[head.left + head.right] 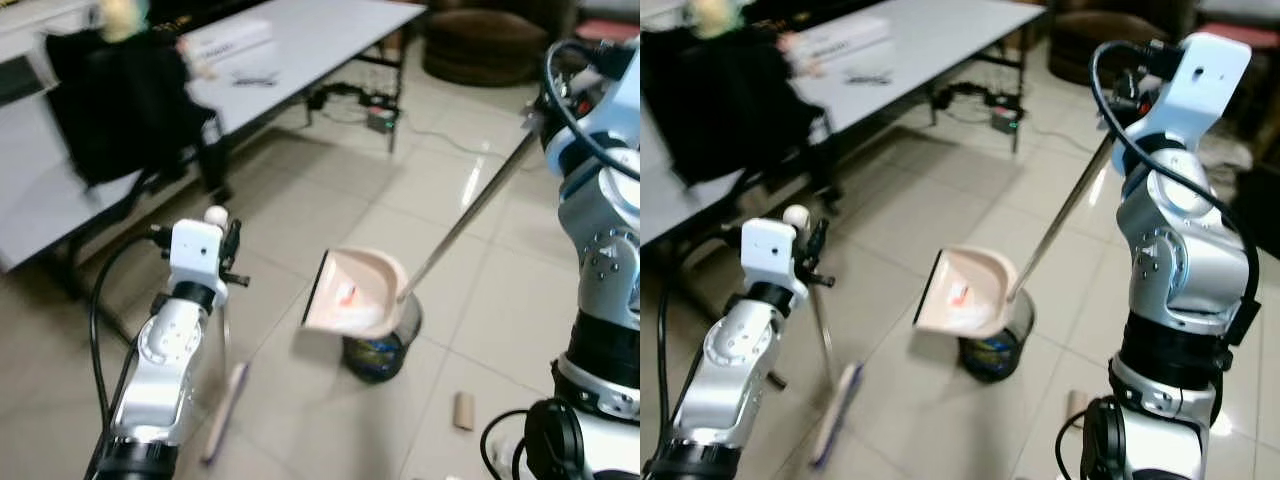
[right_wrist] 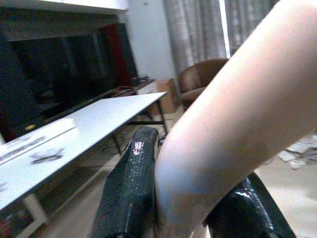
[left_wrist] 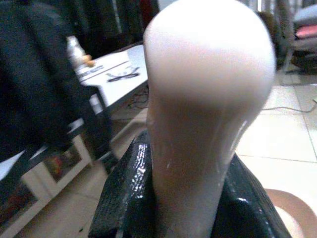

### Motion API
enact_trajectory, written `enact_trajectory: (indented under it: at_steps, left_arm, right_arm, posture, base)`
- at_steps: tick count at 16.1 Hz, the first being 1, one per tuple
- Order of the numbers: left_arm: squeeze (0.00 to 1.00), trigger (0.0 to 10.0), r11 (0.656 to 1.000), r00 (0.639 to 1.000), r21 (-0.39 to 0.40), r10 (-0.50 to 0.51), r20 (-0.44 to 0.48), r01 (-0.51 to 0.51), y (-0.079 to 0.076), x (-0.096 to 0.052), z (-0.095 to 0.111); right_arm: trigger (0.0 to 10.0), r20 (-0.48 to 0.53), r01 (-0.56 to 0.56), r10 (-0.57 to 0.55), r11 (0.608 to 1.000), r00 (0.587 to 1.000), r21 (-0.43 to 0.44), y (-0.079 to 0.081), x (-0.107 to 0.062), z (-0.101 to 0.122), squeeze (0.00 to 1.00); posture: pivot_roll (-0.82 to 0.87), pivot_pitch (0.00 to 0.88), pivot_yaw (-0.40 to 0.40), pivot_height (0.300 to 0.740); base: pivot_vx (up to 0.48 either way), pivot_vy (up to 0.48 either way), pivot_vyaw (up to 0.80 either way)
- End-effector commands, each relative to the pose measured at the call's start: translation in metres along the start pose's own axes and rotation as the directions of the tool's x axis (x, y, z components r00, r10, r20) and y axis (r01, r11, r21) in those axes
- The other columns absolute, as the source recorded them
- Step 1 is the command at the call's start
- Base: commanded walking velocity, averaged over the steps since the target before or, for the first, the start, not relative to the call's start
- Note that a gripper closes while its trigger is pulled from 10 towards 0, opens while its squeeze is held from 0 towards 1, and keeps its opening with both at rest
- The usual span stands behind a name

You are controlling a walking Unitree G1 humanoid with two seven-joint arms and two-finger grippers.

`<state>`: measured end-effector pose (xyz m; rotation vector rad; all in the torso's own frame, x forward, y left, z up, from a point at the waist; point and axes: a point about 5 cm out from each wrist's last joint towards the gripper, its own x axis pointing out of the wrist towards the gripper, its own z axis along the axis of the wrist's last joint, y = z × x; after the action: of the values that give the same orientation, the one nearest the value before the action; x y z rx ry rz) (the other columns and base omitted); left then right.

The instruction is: Sweep floor

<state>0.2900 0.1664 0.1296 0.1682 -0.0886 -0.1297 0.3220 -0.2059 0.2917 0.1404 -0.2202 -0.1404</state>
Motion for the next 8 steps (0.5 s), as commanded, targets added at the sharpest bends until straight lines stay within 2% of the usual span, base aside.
enact_trajectory:
  at_steps: [1, 6, 8]
  left_arm:
    - [0.00, 10.0, 0.999, 0.999, -0.033, -0.026, 0.032, 0.027, -0.0059, 0.0028, 0.0090]
    - [0.00, 10.0, 0.999, 0.999, -0.035, -0.041, 0.021, 0.042, -0.0077, -0.0002, 0.0080]
    - [0.00, 10.0, 0.998, 0.998, -0.039, -0.055, 0.019, 0.055, -0.0103, -0.0015, 0.0078]
  right_arm:
    - [10.0, 0.057, 0.030, -0.029, 0.999, 0.998, -0.012, -0.0057, -0.0020, 0.0140, 0.00]
    - [10.0, 0.065, 0.009, -0.007, 1.000, 0.998, -0.021, -0.0030, -0.0027, 0.0142, 0.00]
    - [10.0, 0.085, -0.011, 0.016, 0.998, 0.996, -0.059, -0.0007, -0.0036, 0.0141, 0.00]
  posture:
    - [-0.11, 0.000, 0.075, 0.740]
    - [-0.11, 0.000, 0.071, 0.740]
    - [-0.11, 0.000, 0.072, 0.740]
  base:
    - [0.000, 0.000, 0.00]
    - [0.000, 0.000, 0.00]
    - [0.000, 0.000, 0.00]
